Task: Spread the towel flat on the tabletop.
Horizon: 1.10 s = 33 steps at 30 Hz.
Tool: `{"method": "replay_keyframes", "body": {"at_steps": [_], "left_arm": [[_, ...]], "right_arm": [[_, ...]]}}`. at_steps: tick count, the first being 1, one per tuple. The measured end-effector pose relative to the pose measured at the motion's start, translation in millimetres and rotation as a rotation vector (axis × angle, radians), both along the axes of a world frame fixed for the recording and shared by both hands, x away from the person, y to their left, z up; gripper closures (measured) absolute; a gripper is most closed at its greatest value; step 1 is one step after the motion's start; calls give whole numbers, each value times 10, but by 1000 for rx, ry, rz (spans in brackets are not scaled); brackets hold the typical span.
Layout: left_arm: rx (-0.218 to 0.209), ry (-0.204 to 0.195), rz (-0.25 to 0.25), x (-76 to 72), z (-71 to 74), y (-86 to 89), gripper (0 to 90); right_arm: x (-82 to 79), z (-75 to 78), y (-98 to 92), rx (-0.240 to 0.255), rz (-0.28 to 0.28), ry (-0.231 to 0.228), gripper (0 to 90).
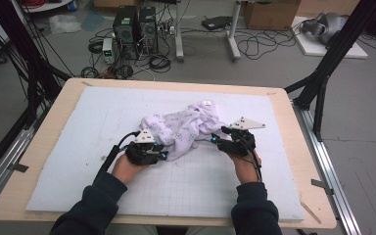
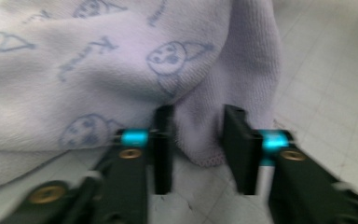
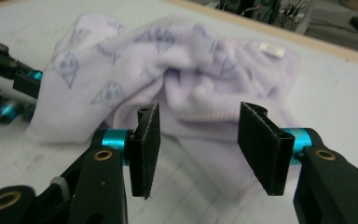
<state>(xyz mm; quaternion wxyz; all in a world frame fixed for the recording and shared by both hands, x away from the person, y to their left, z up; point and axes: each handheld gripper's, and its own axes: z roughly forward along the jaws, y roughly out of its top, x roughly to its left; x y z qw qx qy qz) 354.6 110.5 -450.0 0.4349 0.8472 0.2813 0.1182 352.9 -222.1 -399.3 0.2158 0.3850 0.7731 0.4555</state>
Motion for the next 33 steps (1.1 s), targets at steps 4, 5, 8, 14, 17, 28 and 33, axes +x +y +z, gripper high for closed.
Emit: {"method": "replay_keyframes", "body": {"at_steps": [4, 5, 8, 14, 17, 28, 33], "left_arm": [[-32, -2, -23, -13, 42, 34, 842], [-32, -2, -23, -13, 42, 34, 844], [-117, -13, -20, -28, 158, 134, 845], [-253, -46, -2, -105, 358, 360, 846], [-290, -61, 1, -177, 386, 465, 846], [-334, -60, 51, -199, 371, 737, 846], [-344, -61, 45, -234, 394, 768, 845]], "right_arm": [[-72, -168, 70, -55, 49, 42, 542], [-72, -191, 96, -58, 58, 56, 547], [-71, -247, 205, -70, 101, 68, 576], [-64, -327, 453, -107, 163, 76, 589], [-32, -375, 654, -106, 195, 77, 602], [-37, -351, 658, -140, 177, 108, 871], [-246, -277, 358, -114, 155, 93, 871]]}}
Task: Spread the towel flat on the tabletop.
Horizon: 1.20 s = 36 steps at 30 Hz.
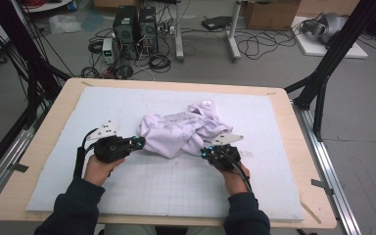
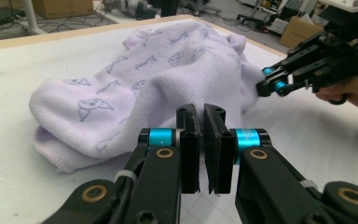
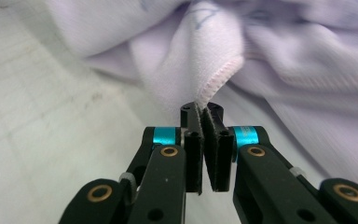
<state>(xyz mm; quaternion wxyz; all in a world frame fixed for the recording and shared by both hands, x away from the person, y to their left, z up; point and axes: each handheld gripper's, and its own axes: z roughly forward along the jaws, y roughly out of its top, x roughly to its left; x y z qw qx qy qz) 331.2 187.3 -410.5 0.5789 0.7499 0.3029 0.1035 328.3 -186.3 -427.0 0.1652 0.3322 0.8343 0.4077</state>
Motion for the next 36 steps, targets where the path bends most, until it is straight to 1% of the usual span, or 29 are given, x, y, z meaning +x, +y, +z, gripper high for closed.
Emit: {"method": "replay_keyframes", "body": {"at_steps": [1, 2, 3, 4, 5, 6, 7, 8, 11, 12, 13, 14, 15, 16, 18, 19, 22, 23, 25, 27, 28, 29, 30, 31, 32, 33, 34, 35, 36], "left_arm": [[0, 0, 0, 0, 0, 0, 845], [-1, 0, -6, -26, -6, -11, 845], [-1, 0, -6, -26, -6, -11, 845], [2, 5, -19, -61, -15, -28, 845], [2, 5, -19, -61, -15, -28, 845], [9, 10, -34, -104, -20, -49, 845], [9, 10, -34, -104, -20, -49, 845], [15, 13, -54, -148, -30, -87, 844], [25, 21, -89, -207, -46, -162, 842], [39, 33, -129, -278, -69, -258, 842], [39, 33, -129, -278, -69, -258, 842], [58, 34, -160, -346, -90, -354, 842], [58, 34, -160, -346, -90, -354, 842], [67, 37, -181, -377, -100, -390, 842], [84, 45, -233, -464, -122, -485, 841], [84, 45, -233, -464, -122, -485, 840], [92, 61, -302, -551, -142, -573, 837], [92, 61, -302, -551, -142, -573, 834], [97, 62, -325, -578, -154, -597, 814], [98, 69, -313, -588, -162, -600, 734], [102, 70, -254, -553, -153, -541, 659], [102, 70, -254, -553, -153, -541, 615], [106, 59, -167, -505, -134, -432, 578], [106, 59, -167, -505, -134, -432, 568], [107, 51, -92, -459, -122, -307, 563], [107, 51, -92, -459, -122, -307, 547], [111, 50, -52, -439, -123, -249, 539], [119, 51, -15, -416, -130, -194, 539], [124, 54, 21, -397, -141, -149, 504]], "right_arm": [[0, 0, 0, 0, 0, 0, 871], [-95, 19, -143, 5, -24, -1, 871], [-95, 19, -143, 5, -24, -1, 871], [-193, 32, -293, 17, -48, -1, 871], [-193, 32, -293, 17, -48, -1, 871], [-297, 47, -450, 45, -75, 2, 870], [-297, 47, -450, 45, -75, 2, 870], [-387, 73, -594, 66, -100, 5, 870], [-477, 111, -712, 73, -116, 1, 869], [-569, 143, -795, 71, -134, -3, 869], [-569, 143, -795, 71, -134, -3, 869], [-654, 159, -863, 65, -156, 4, 870], [-696, 163, -895, 63, -166, 9, 869], [-696, 163, -895, 63, -166, 9, 869], [-819, 164, -982, 62, -205, 25, 868], [-819, 164, -982, 62, -205, 25, 868], [-946, 123, -1030, 26, -245, 64, 867], [-946, 123, -1030, 26, -245, 64, 867], [-1014, 87, -1031, -22, -282, 85, 863], [-1040, 44, -1020, -95, -315, 97, 860], [-1046, 15, -1021, -122, -326, 100, 844], [-1046, 15, -1021, -122, -326, 100, 844], [-1058, -14, -1029, -121, -342, 110, 787], [-1063, -6, -1030, -113, -346, 102, 763], [-1066, 12, -1027, -105, -347, 87, 727], [-1066, 12, -1027, -105, -347, 87, 727], [-1061, 62, -998, -89, -357, 54, 645], [-1061, 62, -998, -89, -357, 54, 645], [-1039, 115, -955, -56, -359, 6, 543]]}}
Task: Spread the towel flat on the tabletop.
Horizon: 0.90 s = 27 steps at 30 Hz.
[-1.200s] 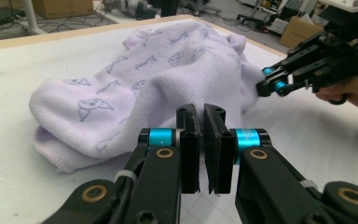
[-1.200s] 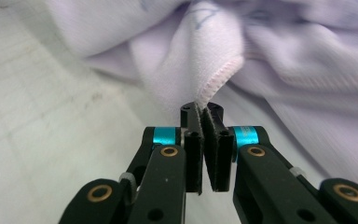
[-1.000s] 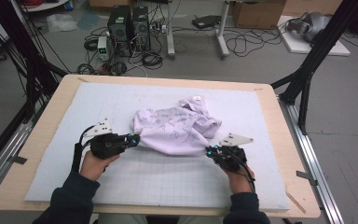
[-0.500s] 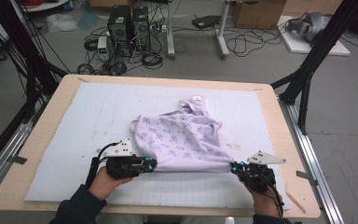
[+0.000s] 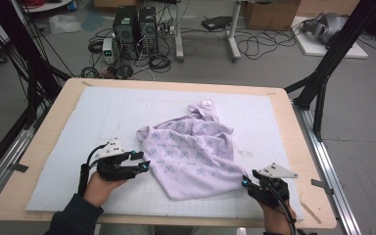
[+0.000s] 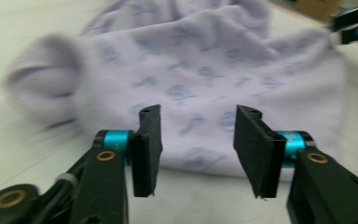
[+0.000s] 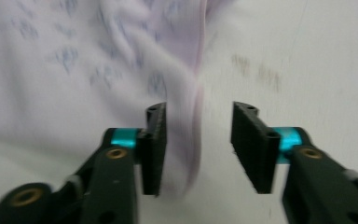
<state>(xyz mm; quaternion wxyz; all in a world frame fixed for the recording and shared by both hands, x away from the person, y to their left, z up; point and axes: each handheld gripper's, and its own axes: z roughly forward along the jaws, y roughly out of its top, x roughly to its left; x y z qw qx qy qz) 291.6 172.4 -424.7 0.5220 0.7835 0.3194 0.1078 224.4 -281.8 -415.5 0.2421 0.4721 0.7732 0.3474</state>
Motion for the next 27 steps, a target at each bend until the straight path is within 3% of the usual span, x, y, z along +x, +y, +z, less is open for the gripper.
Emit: {"method": "replay_keyframes", "body": {"at_steps": [1, 2, 3, 5, 7, 8, 9, 10, 16, 17, 18, 20, 25, 27], "left_arm": [[14, 3, 34, 17, -10, 42, 504], [26, 11, 81, 54, -33, 108, 490], [26, 11, 81, 54, -33, 108, 480], [28, 20, 105, 105, -47, 153, 465], [27, 31, 124, 136, -53, 178, 459], [21, 29, 132, 140, -52, 192, 459], [21, 29, 132, 140, -52, 192, 460], [20, 18, 136, 139, -49, 209, 460], [-10, -8, 158, 150, -29, 320, 459], [-10, -8, 158, 150, -29, 320, 458], [-17, -19, 168, 157, -22, 379, 457], [-25, -21, 183, 166, -19, 442, 455], [-36, -19, 212, 183, -15, 556, 455], [-38, -21, 225, 187, -12, 597, 456]], "right_arm": [[0, 0, 0, 0, 0, 0, 543], [39, 61, 58, 40, 10, -57, 504], [39, 61, 58, 40, 10, -57, 504], [131, 89, 171, 63, 70, -77, 506], [187, 75, 231, 62, 102, -67, 511], [300, 35, 387, 46, 165, -41, 515], [300, 35, 387, 46, 165, -41, 515], [410, -2, 575, 43, 232, -22, 515], [680, -84, 1244, 52, 439, 30, 525], [680, -84, 1244, 52, 439, 30, 525], [719, -110, 1424, 65, 482, 47, 538], [740, -134, 1562, 82, 513, 60, 548], [758, -210, 1800, 38, 564, 85, 578], [773, -268, 1907, 6, 578, 98, 658]]}}
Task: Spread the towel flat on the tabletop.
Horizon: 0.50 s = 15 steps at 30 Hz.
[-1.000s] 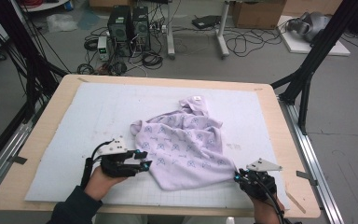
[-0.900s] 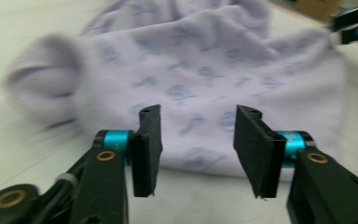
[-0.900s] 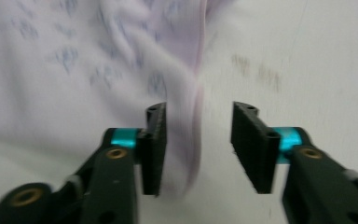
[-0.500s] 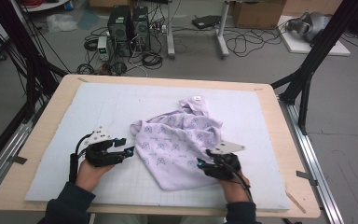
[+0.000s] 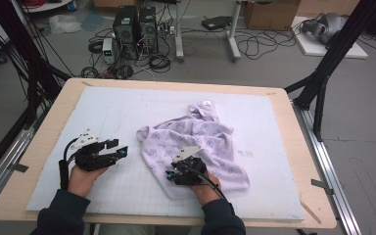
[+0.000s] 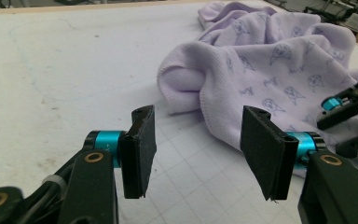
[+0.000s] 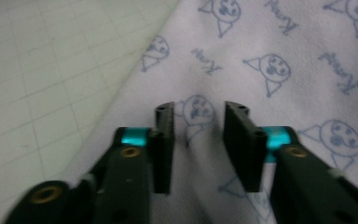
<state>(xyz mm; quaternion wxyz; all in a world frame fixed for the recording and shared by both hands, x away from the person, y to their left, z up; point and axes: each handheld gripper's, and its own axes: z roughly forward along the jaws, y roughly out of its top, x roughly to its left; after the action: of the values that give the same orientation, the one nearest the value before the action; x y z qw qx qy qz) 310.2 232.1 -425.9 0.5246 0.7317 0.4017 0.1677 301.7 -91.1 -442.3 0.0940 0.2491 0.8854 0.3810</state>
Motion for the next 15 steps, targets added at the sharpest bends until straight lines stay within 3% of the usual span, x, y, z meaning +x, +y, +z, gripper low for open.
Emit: {"method": "replay_keyframes", "body": {"at_steps": [3, 6, 9, 10, 11, 12, 13, 15], "left_arm": [[-5, 2, 17, 4, 4, 52, 456], [-4, 6, 19, 5, -1, 59, 458], [-4, 5, 17, 5, -10, 51, 462], [-3, 4, 15, 4, -9, 47, 462], [-3, 3, 8, 2, -7, 41, 491], [3, -5, -2, -1, -6, 35, 491], [8, -7, -17, -5, -5, 15, 529], [8, -5, -26, -4, -12, -8, 541]], "right_arm": [[19, 14, -11, -2, 19, 1, 853], [22, 30, -25, -7, 36, -6, 873], [72, 127, -166, 100, -26, -30, 875], [72, 127, -166, 100, -26, -30, 875], [130, 186, -293, 146, -101, -48, 875], [130, 186, -293, 146, -101, -48, 875], [210, 216, -431, 164, -197, -63, 874], [292, 221, -549, 154, -273, -69, 874]]}}
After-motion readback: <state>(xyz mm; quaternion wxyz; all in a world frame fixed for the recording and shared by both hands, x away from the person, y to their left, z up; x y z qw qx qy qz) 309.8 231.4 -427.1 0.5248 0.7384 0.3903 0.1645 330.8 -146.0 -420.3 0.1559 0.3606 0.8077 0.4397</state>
